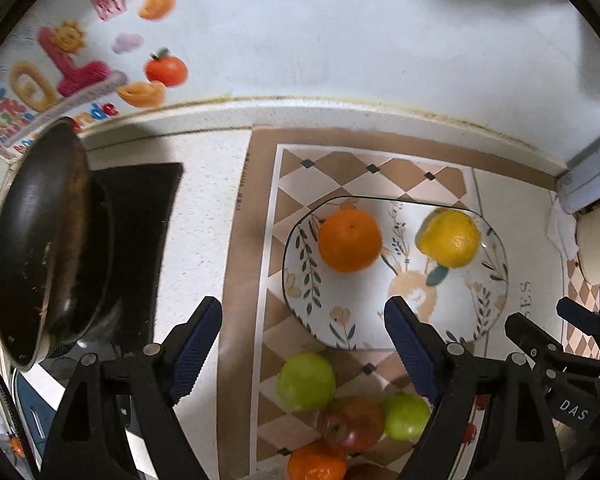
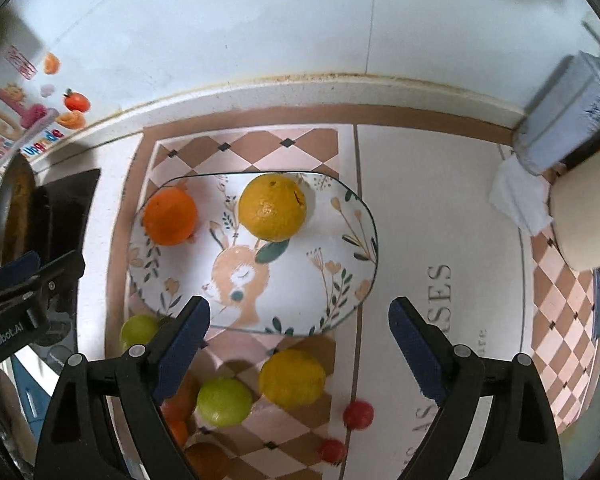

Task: Organize fruits
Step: 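Grasp the brown fruit with the left tool while the right tool grasps a yellow lemon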

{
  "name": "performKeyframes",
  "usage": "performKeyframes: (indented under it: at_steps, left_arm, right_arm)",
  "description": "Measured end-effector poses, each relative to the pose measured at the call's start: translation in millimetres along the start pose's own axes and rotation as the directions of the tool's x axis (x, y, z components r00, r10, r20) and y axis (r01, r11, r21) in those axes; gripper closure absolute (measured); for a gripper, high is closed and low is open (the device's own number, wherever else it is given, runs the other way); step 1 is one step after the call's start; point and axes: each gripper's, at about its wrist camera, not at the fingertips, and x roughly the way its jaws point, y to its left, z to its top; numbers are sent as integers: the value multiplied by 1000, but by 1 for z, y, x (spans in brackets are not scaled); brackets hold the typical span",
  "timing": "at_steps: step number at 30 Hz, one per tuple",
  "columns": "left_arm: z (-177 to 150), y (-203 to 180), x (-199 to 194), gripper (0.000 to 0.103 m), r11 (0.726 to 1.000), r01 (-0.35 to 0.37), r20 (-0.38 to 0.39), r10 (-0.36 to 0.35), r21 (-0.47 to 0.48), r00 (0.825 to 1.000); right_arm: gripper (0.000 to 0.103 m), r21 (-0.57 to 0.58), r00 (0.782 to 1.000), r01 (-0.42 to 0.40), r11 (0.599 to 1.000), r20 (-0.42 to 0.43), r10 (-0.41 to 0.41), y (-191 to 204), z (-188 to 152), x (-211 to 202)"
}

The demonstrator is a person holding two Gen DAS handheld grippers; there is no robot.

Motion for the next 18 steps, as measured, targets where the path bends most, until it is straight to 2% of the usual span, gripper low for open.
performKeyframes:
  at_steps: [9,18]
  left_arm:
    - [-35,0,-71,20,1000,-12,153,8,27,988]
    - [-70,0,-117,20,999,31,209,-39,42,977]
  right_arm:
    - [10,-9,991,1,1000,131,0,4,-34,-76]
    - [10,-24,973,-14,1000,229,19,9,-66,-142]
